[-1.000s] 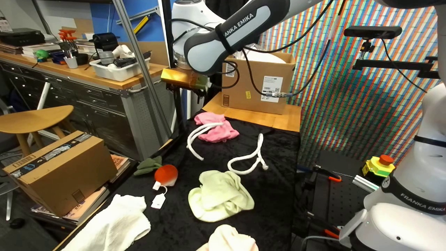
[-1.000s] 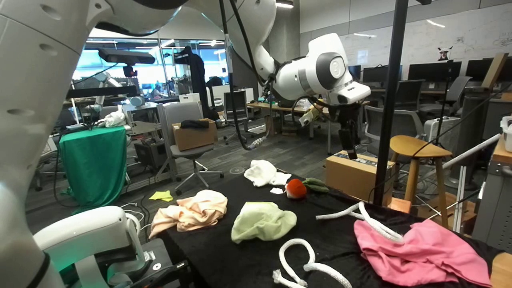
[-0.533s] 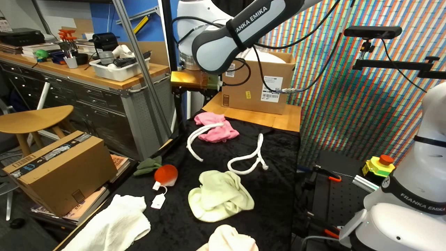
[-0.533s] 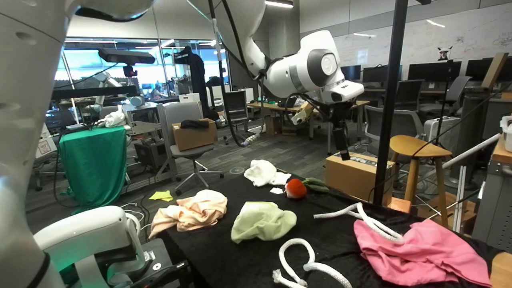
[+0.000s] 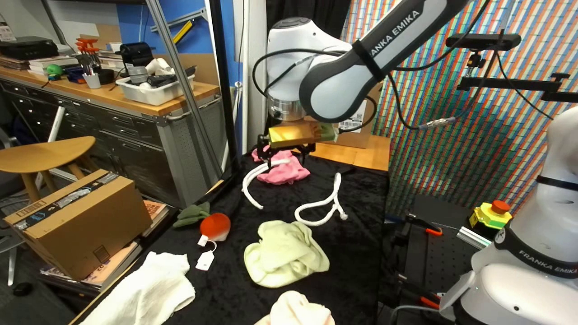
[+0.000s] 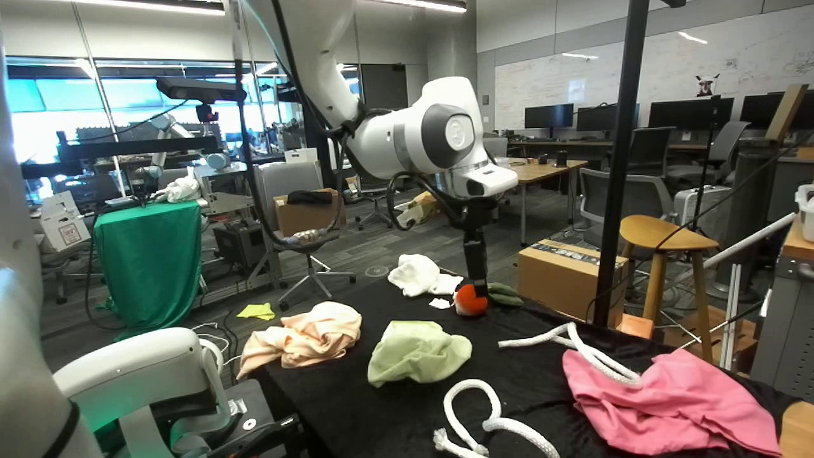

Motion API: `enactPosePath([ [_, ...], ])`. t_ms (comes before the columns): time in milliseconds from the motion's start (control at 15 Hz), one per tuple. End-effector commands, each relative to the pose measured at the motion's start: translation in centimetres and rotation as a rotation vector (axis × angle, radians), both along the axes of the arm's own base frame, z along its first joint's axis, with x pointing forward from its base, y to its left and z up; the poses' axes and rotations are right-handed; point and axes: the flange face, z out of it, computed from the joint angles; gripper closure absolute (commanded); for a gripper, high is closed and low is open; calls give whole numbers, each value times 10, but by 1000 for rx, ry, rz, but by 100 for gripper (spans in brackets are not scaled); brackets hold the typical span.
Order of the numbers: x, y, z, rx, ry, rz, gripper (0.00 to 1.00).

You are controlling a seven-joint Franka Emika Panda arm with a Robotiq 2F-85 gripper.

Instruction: One by one, move every item on the table to the right back of the table.

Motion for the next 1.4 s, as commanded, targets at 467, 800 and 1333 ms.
enactPosePath([
  [467, -123, -16, -42, 76, 8, -119, 0],
  [800, -144, -34, -46, 111, -44, -274, 0],
  [1333, -142, -19, -43, 138, -62, -527, 0],
])
